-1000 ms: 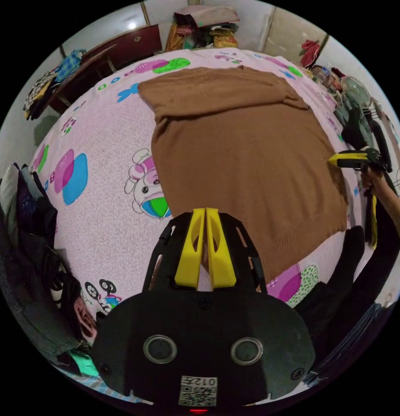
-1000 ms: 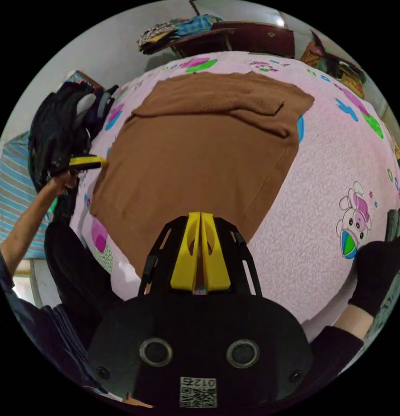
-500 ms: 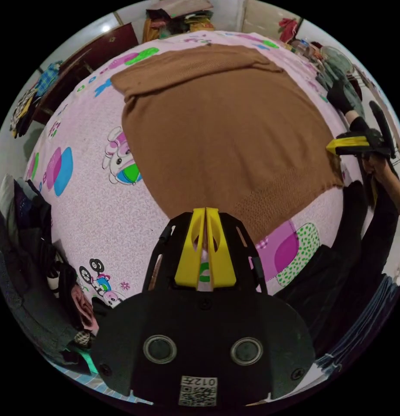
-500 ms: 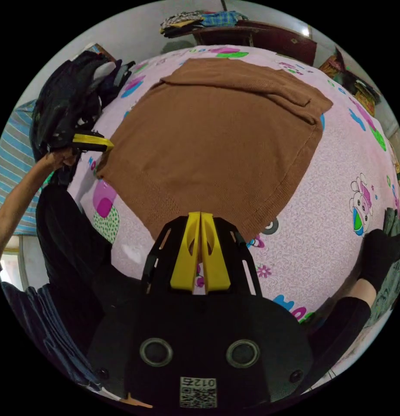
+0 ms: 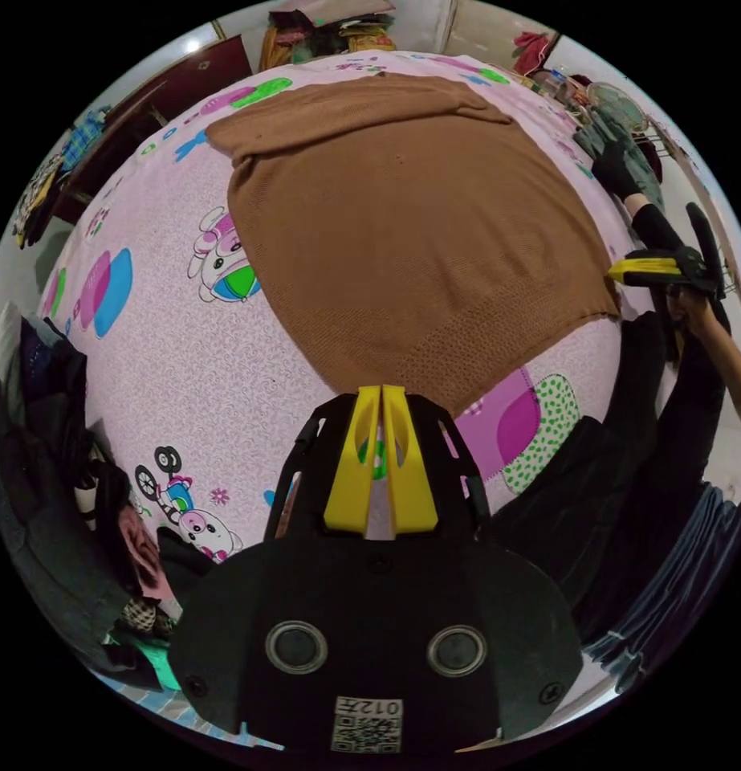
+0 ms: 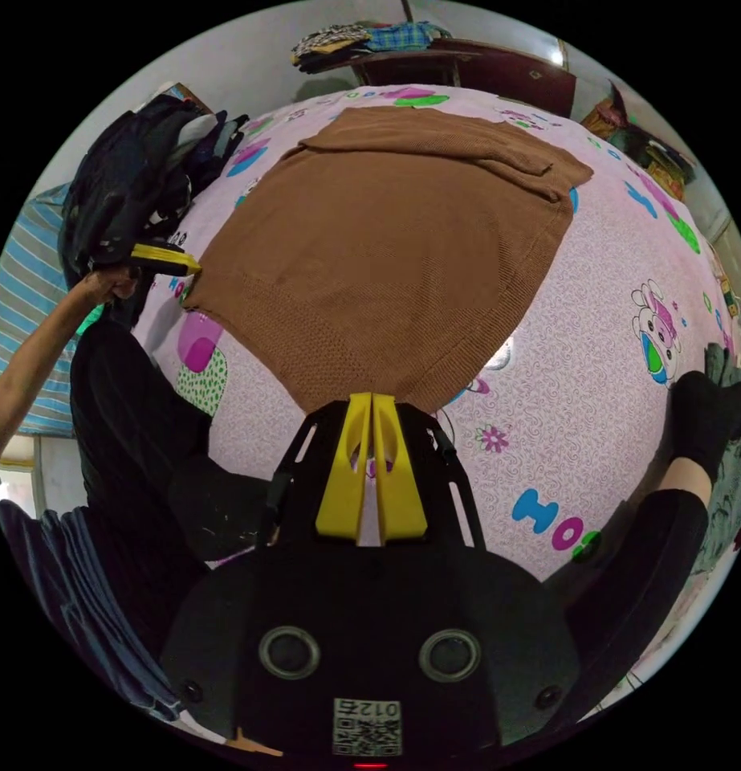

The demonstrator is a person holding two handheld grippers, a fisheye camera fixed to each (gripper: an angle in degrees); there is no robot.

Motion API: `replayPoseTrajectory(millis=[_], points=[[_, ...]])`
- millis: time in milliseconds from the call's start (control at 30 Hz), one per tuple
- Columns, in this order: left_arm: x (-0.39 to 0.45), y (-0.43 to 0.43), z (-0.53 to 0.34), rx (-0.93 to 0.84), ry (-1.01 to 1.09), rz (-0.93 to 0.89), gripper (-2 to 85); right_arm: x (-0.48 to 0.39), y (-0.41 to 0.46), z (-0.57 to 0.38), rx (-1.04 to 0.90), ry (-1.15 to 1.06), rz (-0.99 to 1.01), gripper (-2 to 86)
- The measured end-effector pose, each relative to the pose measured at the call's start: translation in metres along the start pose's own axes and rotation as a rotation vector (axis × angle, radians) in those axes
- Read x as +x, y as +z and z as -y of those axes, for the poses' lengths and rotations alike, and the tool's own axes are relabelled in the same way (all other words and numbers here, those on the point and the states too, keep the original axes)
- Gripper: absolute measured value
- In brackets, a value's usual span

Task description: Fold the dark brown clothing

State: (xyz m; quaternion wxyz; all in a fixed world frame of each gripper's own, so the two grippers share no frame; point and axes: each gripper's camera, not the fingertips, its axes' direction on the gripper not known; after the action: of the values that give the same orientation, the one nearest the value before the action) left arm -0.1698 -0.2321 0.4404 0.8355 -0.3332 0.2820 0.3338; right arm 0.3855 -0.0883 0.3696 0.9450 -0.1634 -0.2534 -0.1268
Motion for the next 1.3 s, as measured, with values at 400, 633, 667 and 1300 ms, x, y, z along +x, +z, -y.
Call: replayPoseTrajectory(millis=[400,633,667,1300], points=[[-0.050,-0.002,-0.035,-0.023,-0.171,-0.216,2.3,0.038,-0.009,-0.061,0.013,0.246,0.210,1.9],[-0.070,0.016,-0.037,-0.163,-0.184,-0.377,6.6,0.061,-0.005,-0.096,0.021,0.384,0.392,6.5],[-0.072,0.013,-0.039,-0.144,-0.192,-0.364,6.7,0.062,-0.005,-0.098,0.029,0.390,0.403,6.6],[-0.067,-0.008,-0.078,-0.176,-0.150,-0.346,0.2,0.052,-0.022,-0.136,0.054,0.346,0.395,-0.5]])
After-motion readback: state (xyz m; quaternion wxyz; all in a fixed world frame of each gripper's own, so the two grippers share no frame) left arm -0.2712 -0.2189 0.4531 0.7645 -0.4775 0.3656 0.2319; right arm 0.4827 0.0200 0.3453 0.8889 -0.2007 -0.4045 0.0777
